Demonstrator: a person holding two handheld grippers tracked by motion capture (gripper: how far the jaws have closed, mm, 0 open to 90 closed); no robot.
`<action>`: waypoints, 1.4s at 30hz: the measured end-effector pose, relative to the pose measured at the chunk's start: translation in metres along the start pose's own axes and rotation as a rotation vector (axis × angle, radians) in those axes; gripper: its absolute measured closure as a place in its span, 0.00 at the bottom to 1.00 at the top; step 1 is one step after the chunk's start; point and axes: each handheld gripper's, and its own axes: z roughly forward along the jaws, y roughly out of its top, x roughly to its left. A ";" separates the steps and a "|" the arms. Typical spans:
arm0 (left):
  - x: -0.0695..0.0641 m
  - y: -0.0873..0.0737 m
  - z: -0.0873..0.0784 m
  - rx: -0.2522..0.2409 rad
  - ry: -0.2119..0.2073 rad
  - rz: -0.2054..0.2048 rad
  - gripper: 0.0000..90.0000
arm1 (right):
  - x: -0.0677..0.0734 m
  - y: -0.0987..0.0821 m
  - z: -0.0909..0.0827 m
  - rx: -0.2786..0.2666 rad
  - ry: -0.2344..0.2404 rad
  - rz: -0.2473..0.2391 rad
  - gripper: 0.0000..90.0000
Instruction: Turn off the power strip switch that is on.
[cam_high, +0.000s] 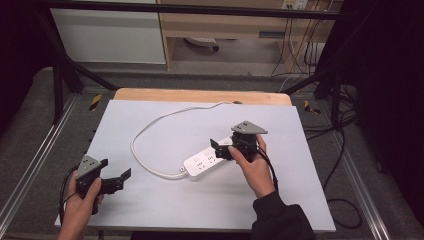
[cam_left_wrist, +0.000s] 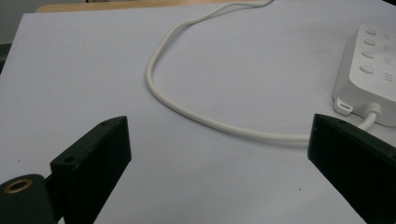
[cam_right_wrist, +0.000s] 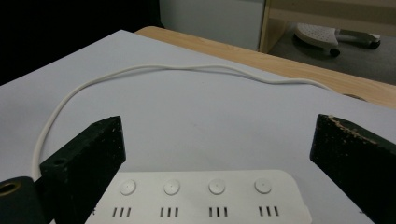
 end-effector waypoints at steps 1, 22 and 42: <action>0.000 0.000 0.000 0.001 0.000 0.000 0.07 | -0.001 0.000 -0.001 -0.005 -0.001 0.000 0.04; -0.001 0.001 0.000 -0.007 -0.008 0.003 0.07 | -0.033 0.005 -0.033 -0.063 -0.035 0.067 0.03; 0.002 0.003 -0.004 -0.025 0.000 0.001 0.07 | -0.068 -0.006 -0.072 -0.093 -0.105 0.097 0.03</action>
